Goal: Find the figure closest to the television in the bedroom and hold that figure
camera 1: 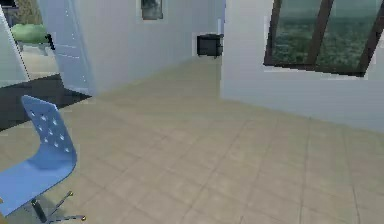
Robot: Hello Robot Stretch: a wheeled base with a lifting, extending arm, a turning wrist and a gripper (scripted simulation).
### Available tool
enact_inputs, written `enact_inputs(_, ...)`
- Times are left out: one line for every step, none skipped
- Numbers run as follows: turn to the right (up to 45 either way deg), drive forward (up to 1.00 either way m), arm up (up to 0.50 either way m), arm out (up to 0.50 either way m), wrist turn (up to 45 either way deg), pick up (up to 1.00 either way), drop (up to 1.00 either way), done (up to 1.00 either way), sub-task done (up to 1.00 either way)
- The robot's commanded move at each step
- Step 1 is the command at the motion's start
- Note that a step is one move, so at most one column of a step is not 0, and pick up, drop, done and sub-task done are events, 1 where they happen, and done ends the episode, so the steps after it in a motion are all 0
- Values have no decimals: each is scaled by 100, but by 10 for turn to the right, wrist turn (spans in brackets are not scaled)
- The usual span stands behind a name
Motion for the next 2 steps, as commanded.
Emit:
enact_inputs(450, 0, 0, 0, 0, 0, 0, 0, 0)
enact_inputs(450, 0, 0, 0, 0, 0, 0, 0, 0)
